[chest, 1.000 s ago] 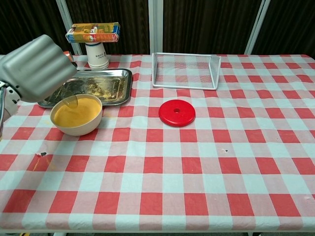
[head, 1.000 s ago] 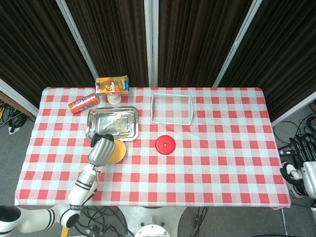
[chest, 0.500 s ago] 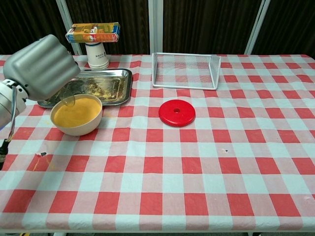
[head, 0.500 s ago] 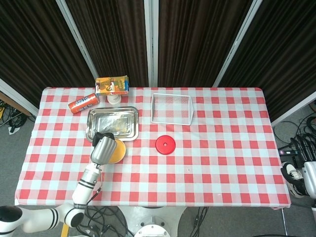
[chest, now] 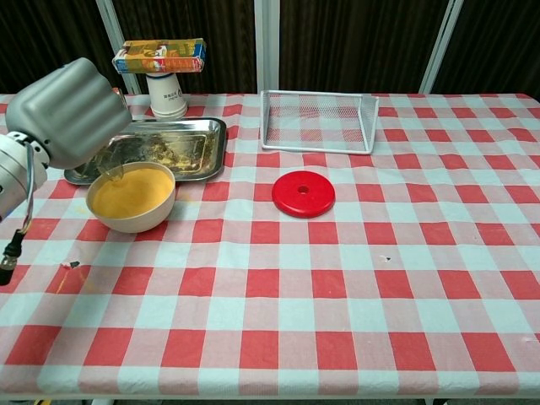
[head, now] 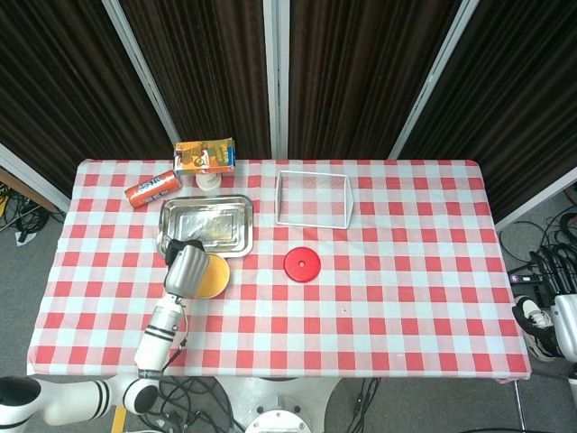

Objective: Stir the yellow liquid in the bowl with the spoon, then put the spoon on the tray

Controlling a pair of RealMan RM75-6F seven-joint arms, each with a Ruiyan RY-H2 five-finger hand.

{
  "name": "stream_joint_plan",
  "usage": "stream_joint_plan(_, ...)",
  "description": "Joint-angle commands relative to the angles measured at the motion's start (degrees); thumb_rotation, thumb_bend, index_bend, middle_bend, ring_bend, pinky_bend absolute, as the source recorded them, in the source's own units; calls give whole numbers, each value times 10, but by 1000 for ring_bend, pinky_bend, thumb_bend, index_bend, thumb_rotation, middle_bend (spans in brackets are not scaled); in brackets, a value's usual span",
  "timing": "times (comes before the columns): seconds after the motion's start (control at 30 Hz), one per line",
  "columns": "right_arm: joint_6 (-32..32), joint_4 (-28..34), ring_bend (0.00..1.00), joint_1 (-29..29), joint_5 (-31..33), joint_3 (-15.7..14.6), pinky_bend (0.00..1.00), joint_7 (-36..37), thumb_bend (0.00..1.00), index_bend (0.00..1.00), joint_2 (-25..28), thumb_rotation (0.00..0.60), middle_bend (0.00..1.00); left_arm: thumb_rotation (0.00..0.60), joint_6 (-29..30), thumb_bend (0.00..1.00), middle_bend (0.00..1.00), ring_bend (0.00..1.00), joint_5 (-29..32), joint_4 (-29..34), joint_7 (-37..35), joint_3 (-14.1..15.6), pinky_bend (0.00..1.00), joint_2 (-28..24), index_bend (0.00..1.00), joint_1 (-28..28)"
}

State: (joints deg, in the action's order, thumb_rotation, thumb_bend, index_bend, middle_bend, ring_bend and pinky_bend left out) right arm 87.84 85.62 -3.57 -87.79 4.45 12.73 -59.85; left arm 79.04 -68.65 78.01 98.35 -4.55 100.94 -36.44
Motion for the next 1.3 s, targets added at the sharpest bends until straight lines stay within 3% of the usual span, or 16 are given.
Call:
stream_joint_plan(0.03,0,0,0,0,-1,0,0,1,200,0,0,600,0,600,12,419,920,929,39,26,70,-9,952,6,685,3)
stream_joint_plan(0.3,4,-3,0,2,0,0,0,5,200,0,0,600,0,600,5,419,921,929,62,31,77,-13,951,3,697,-7)
stream_joint_plan(0.6,7,-12,0,5,-2,-1,0,16,199,0,-2,600,0,600,10,418,923,930,11,33,-60,-24,952,-15,696,-12)
stream_joint_plan(0.8,5,-12,0,4,-1,0,0,16,200,0,-2,600,0,600,-23,418,923,930,6,21,-156,-43,952,-22,695,-25)
stream_joint_plan(1.0,1,-12,0,2,2,1,0,15,199,0,-2,600,0,600,-79,418,919,930,65,9,-280,-97,952,-21,670,-38)
stream_joint_plan(1.13,-4,-15,0,1,5,1,0,18,200,0,-3,600,0,600,-132,417,917,929,138,10,-359,-143,951,-23,661,-47)
stream_joint_plan(1.3,-7,-17,0,-1,6,1,0,20,200,0,-4,600,0,600,-181,416,915,929,187,-43,-407,-160,952,-17,643,-67)
